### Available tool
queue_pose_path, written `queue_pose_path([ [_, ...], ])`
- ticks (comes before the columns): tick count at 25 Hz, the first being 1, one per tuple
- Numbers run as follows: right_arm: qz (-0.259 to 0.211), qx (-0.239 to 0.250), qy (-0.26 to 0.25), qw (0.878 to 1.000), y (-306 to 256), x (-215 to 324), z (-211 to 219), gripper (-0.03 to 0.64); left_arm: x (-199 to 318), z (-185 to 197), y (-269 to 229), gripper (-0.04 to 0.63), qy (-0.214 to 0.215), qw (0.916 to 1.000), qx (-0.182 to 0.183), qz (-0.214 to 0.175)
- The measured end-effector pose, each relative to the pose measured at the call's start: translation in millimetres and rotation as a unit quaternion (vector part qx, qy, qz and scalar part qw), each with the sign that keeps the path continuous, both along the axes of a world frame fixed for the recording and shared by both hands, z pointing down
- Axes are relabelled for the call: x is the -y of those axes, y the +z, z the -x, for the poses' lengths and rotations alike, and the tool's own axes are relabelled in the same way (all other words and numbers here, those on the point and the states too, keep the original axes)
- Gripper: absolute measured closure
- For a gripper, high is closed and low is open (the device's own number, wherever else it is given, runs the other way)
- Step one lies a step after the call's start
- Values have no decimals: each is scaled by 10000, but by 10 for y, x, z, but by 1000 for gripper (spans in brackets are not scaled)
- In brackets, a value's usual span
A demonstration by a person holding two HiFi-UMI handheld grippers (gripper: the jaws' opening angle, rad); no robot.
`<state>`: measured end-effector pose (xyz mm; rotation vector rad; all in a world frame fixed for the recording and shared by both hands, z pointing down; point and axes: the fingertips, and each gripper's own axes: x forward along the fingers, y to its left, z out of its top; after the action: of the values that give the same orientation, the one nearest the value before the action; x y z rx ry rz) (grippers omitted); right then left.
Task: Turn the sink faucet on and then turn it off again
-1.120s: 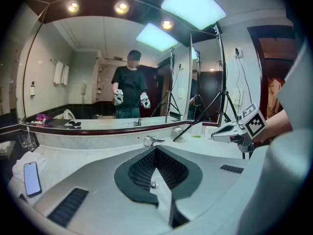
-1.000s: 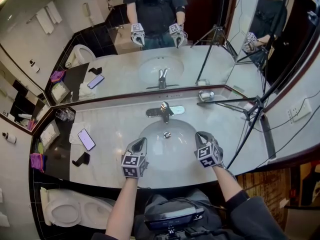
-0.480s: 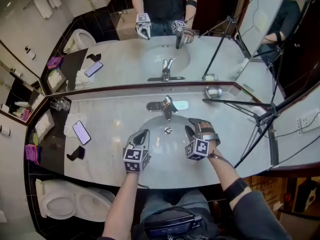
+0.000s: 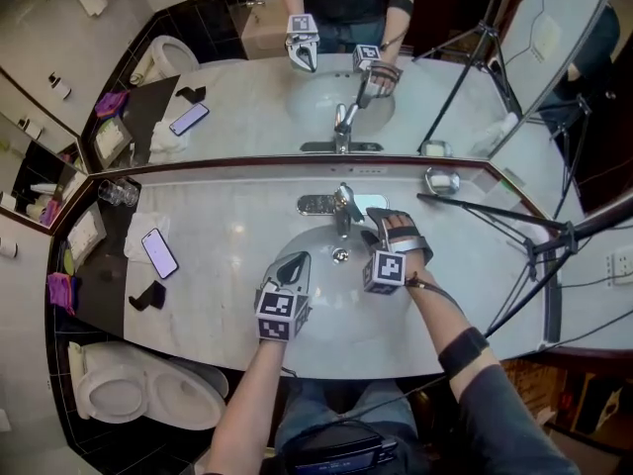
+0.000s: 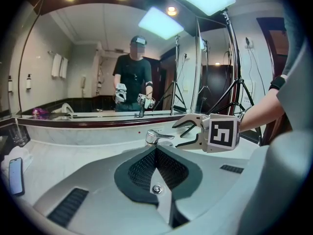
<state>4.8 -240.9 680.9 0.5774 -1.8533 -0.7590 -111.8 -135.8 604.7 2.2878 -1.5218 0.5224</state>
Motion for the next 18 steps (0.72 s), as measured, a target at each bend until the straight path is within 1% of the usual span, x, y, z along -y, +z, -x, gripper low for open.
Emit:
queue_pose_path([
  [2,-47,-47,-72,10000,6,88,77,320,18,-41,-7,595,53,10000,-63,44],
  [4,-39,-171,-117,9998,53,147,107,349,36,-39,-4,595,52,9999,-91,62],
  [10,24,-260,-197,9995,43,260,226,365,69,114,68,594,-117,9999,-5,50],
  [13,-24,-280,-216,9994,-18,296,274,385,72,145,74,595,-127,9999,-15,39],
  [18,36,-394,-208,9990,-32,312,283,387,61,92,39,595,-55,9999,-119,83],
])
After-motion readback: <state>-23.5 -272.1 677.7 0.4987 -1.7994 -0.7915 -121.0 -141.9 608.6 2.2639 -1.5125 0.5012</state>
